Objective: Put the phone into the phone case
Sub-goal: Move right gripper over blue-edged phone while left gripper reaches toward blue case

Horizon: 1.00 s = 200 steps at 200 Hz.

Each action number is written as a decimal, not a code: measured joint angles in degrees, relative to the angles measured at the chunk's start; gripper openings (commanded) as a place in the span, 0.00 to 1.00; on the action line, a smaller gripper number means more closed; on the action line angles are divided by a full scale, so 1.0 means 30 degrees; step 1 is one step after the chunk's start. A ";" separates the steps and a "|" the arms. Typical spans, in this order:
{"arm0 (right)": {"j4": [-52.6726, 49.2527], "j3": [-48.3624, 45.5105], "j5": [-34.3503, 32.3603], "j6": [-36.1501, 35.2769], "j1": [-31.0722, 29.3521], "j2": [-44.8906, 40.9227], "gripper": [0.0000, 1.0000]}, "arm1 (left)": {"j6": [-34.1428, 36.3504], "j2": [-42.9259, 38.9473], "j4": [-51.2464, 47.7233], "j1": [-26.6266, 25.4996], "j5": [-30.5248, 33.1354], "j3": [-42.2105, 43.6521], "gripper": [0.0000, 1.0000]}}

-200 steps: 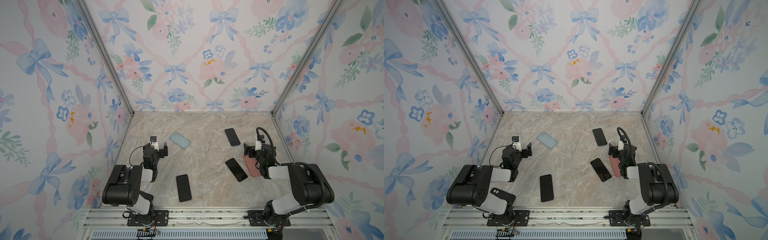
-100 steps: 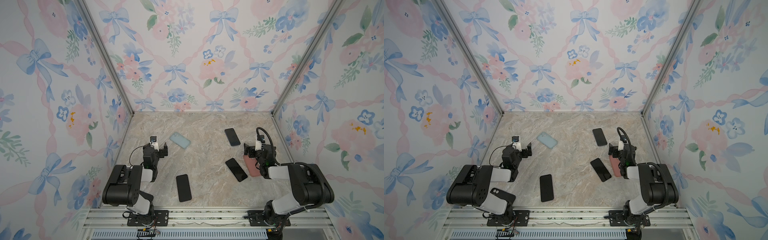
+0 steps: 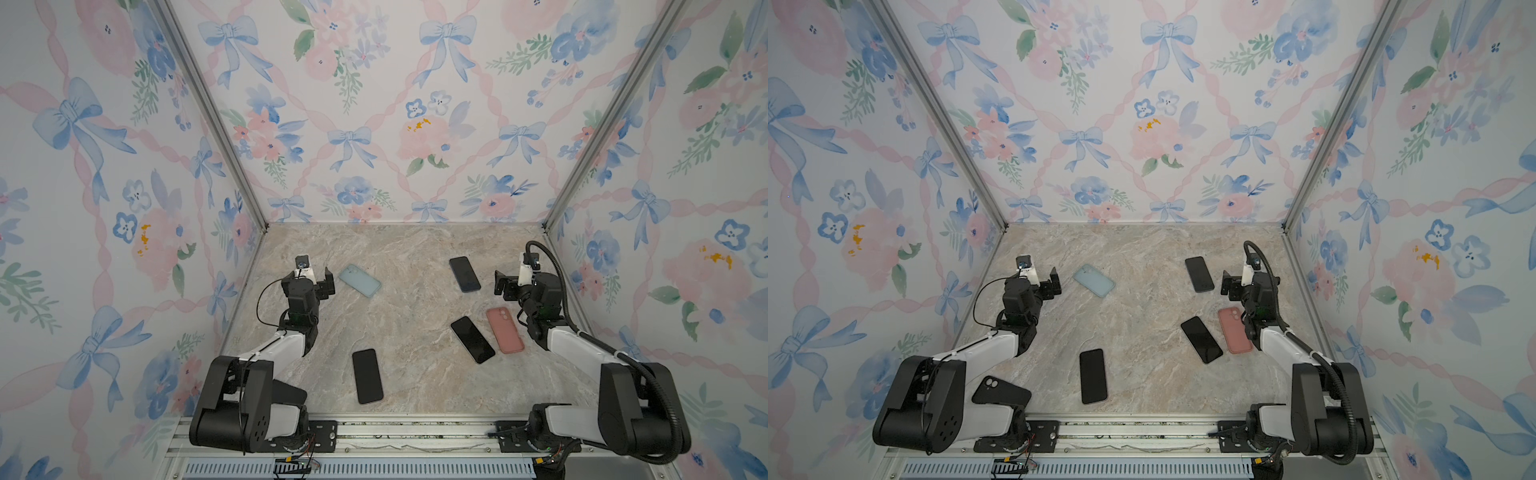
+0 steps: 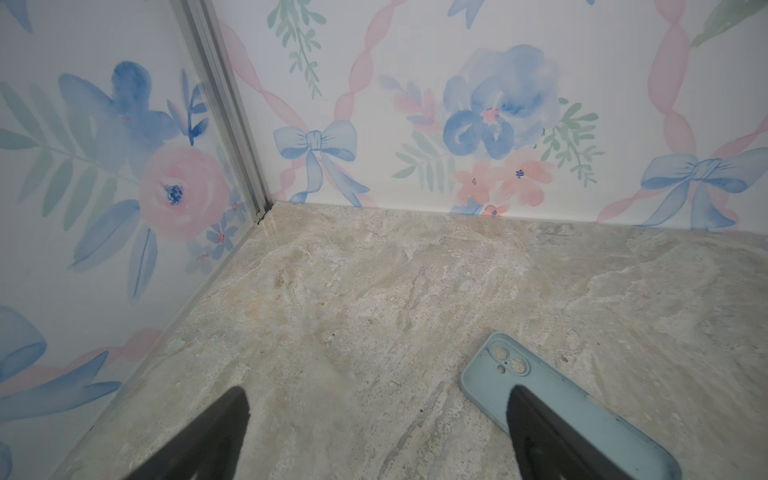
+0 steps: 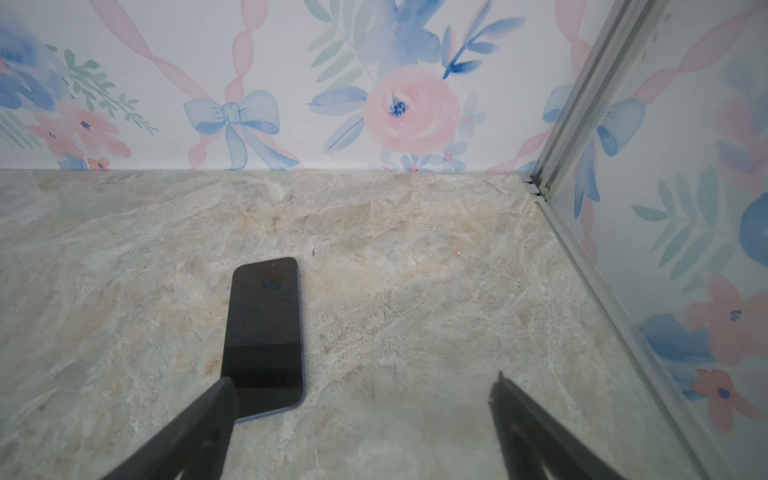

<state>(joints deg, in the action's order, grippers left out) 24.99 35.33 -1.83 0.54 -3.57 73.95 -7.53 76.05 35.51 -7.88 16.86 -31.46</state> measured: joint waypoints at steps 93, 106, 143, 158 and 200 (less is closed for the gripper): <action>-1.0061 0.7038 -0.1727 0.2506 -0.4146 0.4175 0.97 | -0.4758 0.3789 -1.1679 -0.3526 -0.2331 -0.8313 0.98; -1.0877 0.7970 -0.1610 0.2754 -0.4036 0.5340 0.97 | -0.5231 0.4532 -1.2422 -0.3606 -0.2973 -0.8772 0.98; -1.3005 1.0652 -0.1195 0.2812 -0.3716 0.8779 0.98 | -0.6084 0.6987 -1.3901 -0.4007 -0.4736 -1.1030 0.98; -1.3784 1.1854 -0.1115 0.2688 -0.3679 1.0076 0.97 | -0.6295 0.7941 -1.4258 -0.4131 -0.5799 -1.2065 0.98; -1.5548 1.4593 -0.1093 0.1945 -0.3687 1.2903 0.97 | -0.7111 1.0615 -1.4979 -0.4306 -0.9581 -1.4280 0.98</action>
<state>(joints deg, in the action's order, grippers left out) -21.65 79.11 -5.10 6.37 -14.63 112.66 -28.86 107.90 -9.43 -20.80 -11.88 -74.30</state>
